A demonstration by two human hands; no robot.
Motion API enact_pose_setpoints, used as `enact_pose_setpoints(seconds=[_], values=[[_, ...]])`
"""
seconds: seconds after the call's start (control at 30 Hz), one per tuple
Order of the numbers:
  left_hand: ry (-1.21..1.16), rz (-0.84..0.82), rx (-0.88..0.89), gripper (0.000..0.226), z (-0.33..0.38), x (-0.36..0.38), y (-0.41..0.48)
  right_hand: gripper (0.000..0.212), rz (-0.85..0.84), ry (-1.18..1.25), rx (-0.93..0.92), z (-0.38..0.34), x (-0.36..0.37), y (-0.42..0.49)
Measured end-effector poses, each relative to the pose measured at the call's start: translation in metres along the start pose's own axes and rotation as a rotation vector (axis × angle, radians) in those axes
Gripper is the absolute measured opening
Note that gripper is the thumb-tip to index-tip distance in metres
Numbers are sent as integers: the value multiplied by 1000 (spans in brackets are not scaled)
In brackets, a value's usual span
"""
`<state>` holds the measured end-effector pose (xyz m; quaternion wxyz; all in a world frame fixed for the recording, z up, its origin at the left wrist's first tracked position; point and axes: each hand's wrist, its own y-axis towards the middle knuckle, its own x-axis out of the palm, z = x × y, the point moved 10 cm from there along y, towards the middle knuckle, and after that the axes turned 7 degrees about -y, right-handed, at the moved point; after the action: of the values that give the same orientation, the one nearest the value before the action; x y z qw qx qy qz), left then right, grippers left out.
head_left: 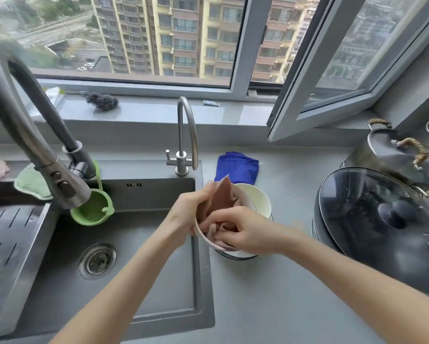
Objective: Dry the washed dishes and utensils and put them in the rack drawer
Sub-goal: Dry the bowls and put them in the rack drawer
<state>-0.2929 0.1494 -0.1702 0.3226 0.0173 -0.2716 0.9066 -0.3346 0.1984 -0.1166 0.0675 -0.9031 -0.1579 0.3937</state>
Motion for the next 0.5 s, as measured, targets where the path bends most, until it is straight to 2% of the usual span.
enact_pose_setpoints(seconds=[0.07, 0.1, 0.17, 0.23, 0.3, 0.33, 0.4, 0.5], values=[[102, -61, -54, 44, -9, -2, -3, 33, -250, -409, -93, -2, 15, -5], [137, -79, -46, 41, -10, -2, -2, 33, -278, -641, -168, -4, 18, -5], [137, -101, -38, 35, -8, -3, -2, 33, -171, -972, -393, -17, 22, -3], [129, -92, -38, 34, -2, -7, -3, 39, -93, -1139, -462, -13, 23, -1], [161, -46, -44, 35, -3, -12, -2, 47, -56, -1170, -420, -6, 23, 0], [149, -11, -50, 37, -5, -15, -1, 47, -95, -1124, -312, -4, 24, 1], [84, 40, -108, 43, -11, -19, -2, 44, -130, -956, -100, 3, 22, 1], [47, 43, -167, 50, -20, -19, -5, 31, -144, -632, -1, -4, 18, -4]])
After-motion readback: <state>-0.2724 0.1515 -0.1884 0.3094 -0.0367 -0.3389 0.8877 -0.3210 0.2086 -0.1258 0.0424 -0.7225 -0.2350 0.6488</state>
